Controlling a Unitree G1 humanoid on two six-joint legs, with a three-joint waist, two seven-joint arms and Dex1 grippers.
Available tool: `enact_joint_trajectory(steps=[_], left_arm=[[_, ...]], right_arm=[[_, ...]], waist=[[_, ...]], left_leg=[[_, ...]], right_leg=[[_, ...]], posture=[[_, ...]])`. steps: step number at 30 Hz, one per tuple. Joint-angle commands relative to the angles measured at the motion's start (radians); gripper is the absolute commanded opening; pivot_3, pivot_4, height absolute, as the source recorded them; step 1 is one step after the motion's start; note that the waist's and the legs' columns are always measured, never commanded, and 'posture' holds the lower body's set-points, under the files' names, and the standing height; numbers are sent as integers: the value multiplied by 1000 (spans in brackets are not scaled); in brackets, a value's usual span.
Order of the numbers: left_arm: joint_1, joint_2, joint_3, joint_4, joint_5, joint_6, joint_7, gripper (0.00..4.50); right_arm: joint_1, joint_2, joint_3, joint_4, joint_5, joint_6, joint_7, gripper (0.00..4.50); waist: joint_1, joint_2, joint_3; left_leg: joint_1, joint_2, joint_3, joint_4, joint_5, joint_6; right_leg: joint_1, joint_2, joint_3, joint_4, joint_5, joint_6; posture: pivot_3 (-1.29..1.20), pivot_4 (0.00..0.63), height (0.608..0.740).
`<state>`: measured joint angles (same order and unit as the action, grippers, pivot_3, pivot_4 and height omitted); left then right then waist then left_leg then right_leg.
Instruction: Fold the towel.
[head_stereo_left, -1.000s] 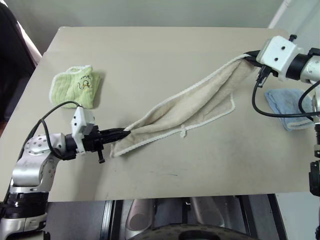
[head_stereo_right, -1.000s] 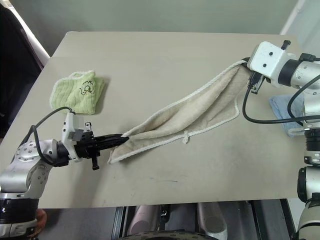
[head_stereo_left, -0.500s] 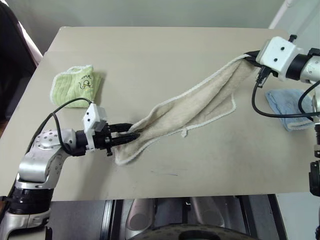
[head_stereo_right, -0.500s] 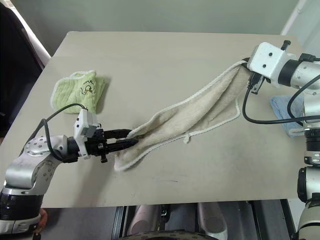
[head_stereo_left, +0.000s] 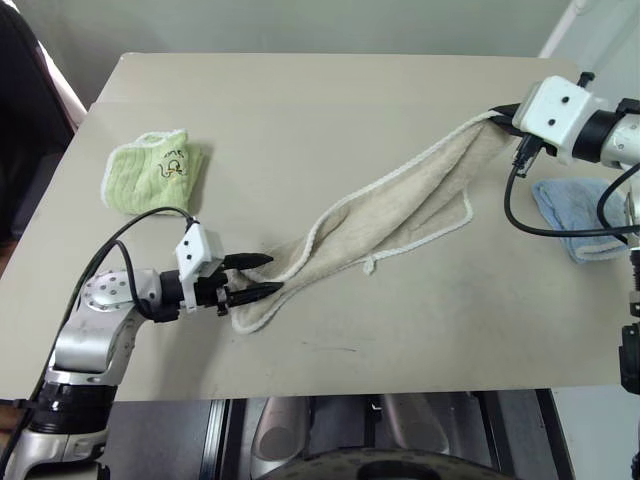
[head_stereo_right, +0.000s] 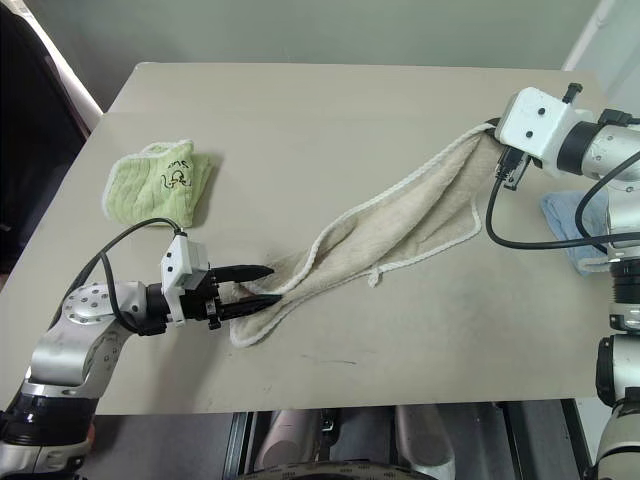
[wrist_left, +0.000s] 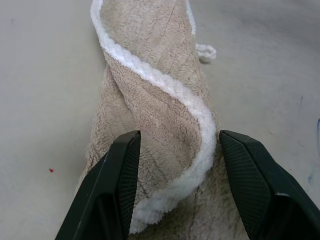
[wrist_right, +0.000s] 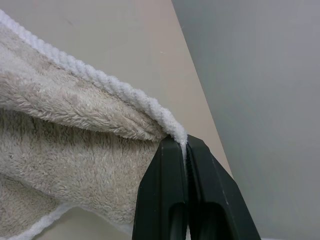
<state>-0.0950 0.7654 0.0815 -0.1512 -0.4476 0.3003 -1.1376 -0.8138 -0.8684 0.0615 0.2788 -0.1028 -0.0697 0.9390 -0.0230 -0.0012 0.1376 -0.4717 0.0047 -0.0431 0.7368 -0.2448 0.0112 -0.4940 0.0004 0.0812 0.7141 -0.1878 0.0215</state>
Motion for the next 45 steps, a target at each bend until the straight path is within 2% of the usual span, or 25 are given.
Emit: enact_joint_trajectory(steps=[1, 13, 16, 22, 35, 39, 45], left_arm=[[-3, -12, -8, -5, 0, -37, -16, 2713], [-22, -42, -30, 15, 5, -24, -16, 2713], [-27, -43, -26, 11, -6, -8, -14, 2064], [-13, -27, -13, -6, -19, 8, -19, 9], [-3, -31, 7, -5, -75, 57, -12, 9], [-8, -25, 5, -1, -75, 67, -7, 1040], [-2, -20, -37, 30, 34, -39, -6, 3213]], right_arm=[[-12, -17, -24, -25, 1, -13, -18, 0], [3, -29, -31, -44, 3, -5, -23, 0], [4, -31, -31, -43, 3, -6, -24, 0], [4, -32, -29, -42, 2, -6, -24, 0], [4, -28, -23, -41, -1, -9, -25, 0], [3, -29, -23, -41, -1, -10, -25, 0], [14, -31, -24, -43, -4, -12, -31, 0]], waist=[[0, 0, 0], [0, 0, 0], [0, 0, 0], [0, 0, 0], [0, 0, 0], [0, 0, 0], [0, 0, 0]], left_leg=[[0, 0, 0, 0, 0, 0], [0, 0, 0, 0, 0, 0], [0, 0, 0, 0, 0, 0], [0, 0, 0, 0, 0, 0], [0, 0, 0, 0, 0, 0], [0, 0, 0, 0, 0, 0], [0, 0, 0, 0, 0, 0]], right_leg=[[0, 0, 0, 0, 0, 0], [0, 0, 0, 0, 0, 0], [0, 0, 0, 0, 0, 0], [0, 0, 0, 0, 0, 0], [0, 0, 0, 0, 0, 0], [0, 0, 0, 0, 0, 0], [0, 0, 0, 0, 0, 0]], posture=[[0, 150, 697], [0, 150, 697], [0, 150, 697], [0, 150, 697], [0, 150, 697], [0, 150, 697], [0, 150, 697]])
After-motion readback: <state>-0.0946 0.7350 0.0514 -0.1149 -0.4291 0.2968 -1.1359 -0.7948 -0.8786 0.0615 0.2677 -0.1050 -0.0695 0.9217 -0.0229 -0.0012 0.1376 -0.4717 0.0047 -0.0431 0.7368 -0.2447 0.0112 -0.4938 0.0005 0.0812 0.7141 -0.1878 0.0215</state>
